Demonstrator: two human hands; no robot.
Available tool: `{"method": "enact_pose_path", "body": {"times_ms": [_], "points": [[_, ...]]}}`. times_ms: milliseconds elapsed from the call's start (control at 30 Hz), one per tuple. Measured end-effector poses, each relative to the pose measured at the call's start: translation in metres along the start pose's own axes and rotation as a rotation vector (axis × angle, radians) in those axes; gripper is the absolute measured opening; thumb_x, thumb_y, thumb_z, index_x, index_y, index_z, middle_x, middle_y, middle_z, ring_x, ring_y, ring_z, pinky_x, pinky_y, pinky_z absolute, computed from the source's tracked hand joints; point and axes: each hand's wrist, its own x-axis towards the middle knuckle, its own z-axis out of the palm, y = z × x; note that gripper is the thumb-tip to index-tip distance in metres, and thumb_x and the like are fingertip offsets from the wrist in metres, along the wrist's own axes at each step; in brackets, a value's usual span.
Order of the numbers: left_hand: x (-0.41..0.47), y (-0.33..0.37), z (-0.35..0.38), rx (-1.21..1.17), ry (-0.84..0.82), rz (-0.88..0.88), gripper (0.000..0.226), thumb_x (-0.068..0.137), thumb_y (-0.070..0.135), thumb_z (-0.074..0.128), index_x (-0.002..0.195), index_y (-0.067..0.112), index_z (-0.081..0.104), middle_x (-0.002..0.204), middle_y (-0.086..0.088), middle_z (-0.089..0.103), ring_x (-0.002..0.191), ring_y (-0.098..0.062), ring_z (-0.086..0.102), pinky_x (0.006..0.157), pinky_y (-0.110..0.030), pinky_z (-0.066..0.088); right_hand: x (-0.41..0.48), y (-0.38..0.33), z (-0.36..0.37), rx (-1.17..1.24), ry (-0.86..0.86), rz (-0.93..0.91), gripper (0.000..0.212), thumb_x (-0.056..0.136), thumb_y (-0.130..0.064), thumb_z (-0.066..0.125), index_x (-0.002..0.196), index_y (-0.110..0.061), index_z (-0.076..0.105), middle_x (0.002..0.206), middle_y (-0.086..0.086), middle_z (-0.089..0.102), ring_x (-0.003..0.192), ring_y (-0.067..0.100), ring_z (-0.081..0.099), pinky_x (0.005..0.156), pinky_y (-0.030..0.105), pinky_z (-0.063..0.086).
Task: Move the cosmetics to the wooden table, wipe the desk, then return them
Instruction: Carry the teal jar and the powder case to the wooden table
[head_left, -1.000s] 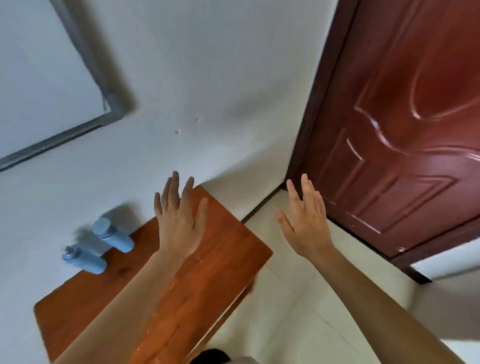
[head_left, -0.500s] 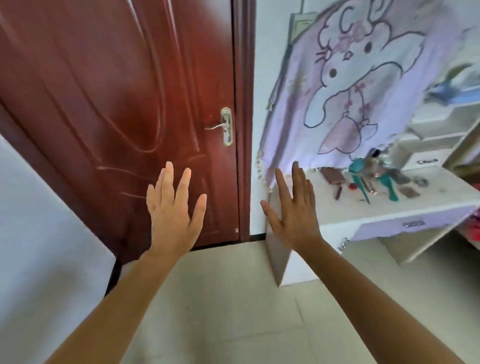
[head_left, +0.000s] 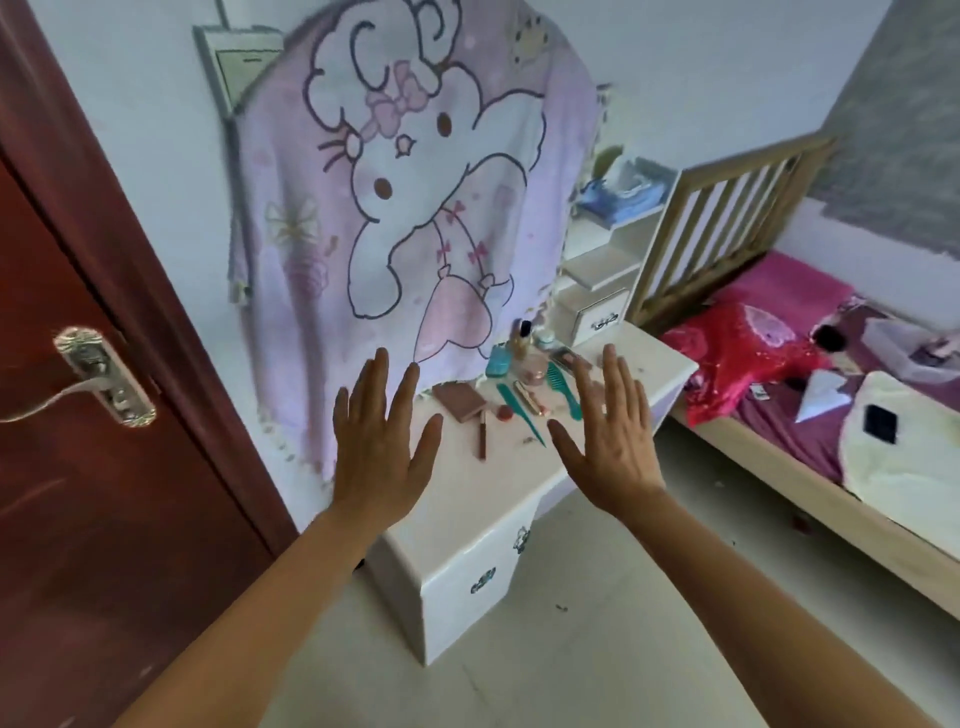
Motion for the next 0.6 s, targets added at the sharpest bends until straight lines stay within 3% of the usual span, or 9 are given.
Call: {"method": "enact_pose_path", "body": {"times_ms": [100, 233, 433, 600], "points": [[0.054, 0.015, 0.042, -0.057, -0.077, 0.073, 0.061, 0.097, 0.045, 0.035, 0.15, 0.016, 0.033, 0.162, -0.011, 0.014, 0.148, -0.029, 0.016, 0.116, -0.056, 0.017, 0.019, 0.041, 0.001, -0.041, -0.011, 0.112, 0.083, 0.096, -0.054, 0.042, 0.157, -0.028, -0.007, 0.163, 0.003, -0.022, 0.151, 0.027, -0.011, 0.12, 0.046, -0.002], [0.106, 0.036, 0.101, -0.086, -0.197, 0.132, 0.06, 0.098, 0.045, 0.04, 0.15, 0.017, 0.033, 0.162, -0.01, 0.015, 0.148, -0.029, 0.016, 0.115, -0.056, 0.02, 0.034, 0.095, 0.015, -0.085, -0.025, 0.252, 0.086, 0.095, -0.055, 0.043, 0.155, -0.031, -0.012, 0.162, 0.002, -0.025, 0.151, 0.026, -0.012, 0.121, 0.047, 0.002], [0.149, 0.034, 0.179, -0.01, -0.299, 0.144, 0.063, 0.096, 0.039, 0.054, 0.15, 0.017, 0.03, 0.162, -0.01, 0.014, 0.146, -0.032, 0.017, 0.115, -0.053, 0.022, 0.069, 0.156, 0.058, -0.059, -0.103, 0.298, 0.088, 0.096, -0.051, 0.047, 0.155, -0.031, -0.016, 0.163, 0.004, -0.021, 0.151, 0.025, -0.012, 0.12, 0.042, 0.001], [0.192, 0.019, 0.255, 0.137, -0.486, 0.092, 0.066, 0.096, 0.047, 0.049, 0.152, 0.023, 0.025, 0.163, -0.006, 0.005, 0.149, -0.031, 0.007, 0.117, -0.05, 0.018, 0.13, 0.205, 0.12, 0.062, -0.224, 0.246, 0.09, 0.096, -0.051, 0.046, 0.151, -0.034, -0.024, 0.161, 0.001, -0.027, 0.151, 0.027, -0.014, 0.122, 0.049, 0.005]]}}
